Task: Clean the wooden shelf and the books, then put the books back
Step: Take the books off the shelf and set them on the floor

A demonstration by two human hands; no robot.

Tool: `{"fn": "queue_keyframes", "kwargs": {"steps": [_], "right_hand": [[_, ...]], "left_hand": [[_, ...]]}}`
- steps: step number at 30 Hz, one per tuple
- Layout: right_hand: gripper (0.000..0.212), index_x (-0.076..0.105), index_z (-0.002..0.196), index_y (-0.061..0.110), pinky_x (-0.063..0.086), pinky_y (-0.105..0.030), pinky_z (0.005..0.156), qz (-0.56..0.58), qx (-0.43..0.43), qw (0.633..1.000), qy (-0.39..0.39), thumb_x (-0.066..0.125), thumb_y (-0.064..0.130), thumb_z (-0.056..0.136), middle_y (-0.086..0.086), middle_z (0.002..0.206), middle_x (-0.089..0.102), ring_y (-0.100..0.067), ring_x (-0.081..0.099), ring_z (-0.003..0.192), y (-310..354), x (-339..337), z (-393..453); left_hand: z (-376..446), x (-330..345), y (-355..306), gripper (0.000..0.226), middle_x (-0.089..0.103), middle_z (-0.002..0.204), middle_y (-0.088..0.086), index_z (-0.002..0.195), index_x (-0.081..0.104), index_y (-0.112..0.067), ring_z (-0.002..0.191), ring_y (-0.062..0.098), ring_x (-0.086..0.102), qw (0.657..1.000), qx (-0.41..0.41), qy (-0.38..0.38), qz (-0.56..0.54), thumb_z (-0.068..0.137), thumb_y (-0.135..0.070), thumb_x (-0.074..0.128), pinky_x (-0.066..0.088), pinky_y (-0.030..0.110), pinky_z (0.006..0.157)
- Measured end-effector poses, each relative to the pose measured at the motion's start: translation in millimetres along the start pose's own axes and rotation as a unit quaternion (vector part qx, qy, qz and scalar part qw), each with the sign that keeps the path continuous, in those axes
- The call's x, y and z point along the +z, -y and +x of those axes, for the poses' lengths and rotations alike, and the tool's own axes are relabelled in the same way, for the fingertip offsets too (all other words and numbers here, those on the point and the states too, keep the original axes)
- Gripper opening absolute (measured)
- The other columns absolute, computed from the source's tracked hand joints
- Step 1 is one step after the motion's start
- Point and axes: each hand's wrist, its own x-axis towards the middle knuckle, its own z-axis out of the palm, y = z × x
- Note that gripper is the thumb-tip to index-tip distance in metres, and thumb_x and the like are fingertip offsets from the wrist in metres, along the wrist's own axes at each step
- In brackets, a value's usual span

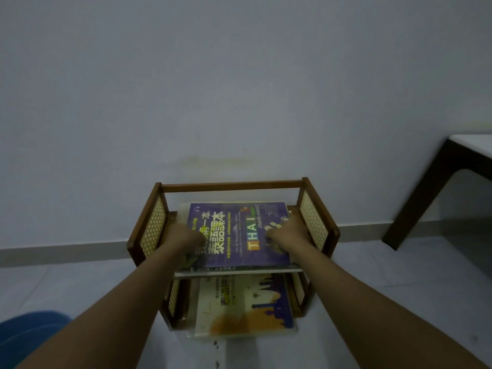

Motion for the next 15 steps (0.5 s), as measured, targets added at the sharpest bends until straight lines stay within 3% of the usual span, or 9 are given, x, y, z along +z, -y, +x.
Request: {"fn": "queue_keyframes", "kwargs": {"steps": [5,10,12,15], "right_hand": [[0.045,0.055,0.118,0.005,0.054,-0.042,0.085,0.142,0.061,0.987,0.041,0.076,0.018,0.080,-0.008,0.111,0.060,-0.026,0.061,0.098,-6.7,-8.1,-14.8],[0.067,0.044,0.133,0.006,0.052,-0.045,0.090,0.175,0.022,0.984,0.032,0.079,0.018,0.077,-0.010,0.133,0.054,-0.031,0.058,0.111,-25.6,-21.5,-41.9],[0.069,0.048,0.126,0.012,0.054,-0.048,0.089,0.184,0.013,0.983,0.027,0.083,0.027,0.068,-0.008,0.126,0.060,-0.028,0.062,0.106,-30.6,-28.6,-58.4],[0.085,0.056,0.115,0.022,0.056,-0.048,0.087,0.176,0.007,0.984,0.019,0.081,0.051,0.039,0.000,0.113,0.067,-0.023,0.066,0.098,-48.2,-35.2,-79.2]], "left_hand": [[-18.1,-15.9,3.0,0.022,0.059,0.092,0.014,0.086,0.046,-0.008,0.079,0.026,0.060,0.997,-0.031,0.058,-0.030,0.084,-0.010,0.068,0.051,0.037,0.071],[-54.9,-33.6,18.6,0.026,0.063,0.095,0.012,0.090,0.051,-0.009,0.084,0.026,0.063,0.994,-0.014,0.100,-0.051,0.078,-0.012,0.074,0.050,0.039,0.075],[-74.6,-37.8,26.0,0.027,0.065,0.098,0.013,0.095,0.054,-0.007,0.087,0.027,0.064,0.991,-0.010,0.108,-0.081,0.078,-0.009,0.074,0.052,0.037,0.070],[-106.7,-42.7,39.4,0.033,0.068,0.100,0.014,0.105,0.056,-0.004,0.085,0.025,0.066,0.989,0.005,0.110,-0.101,0.078,-0.008,0.074,0.051,0.033,0.062]]}}
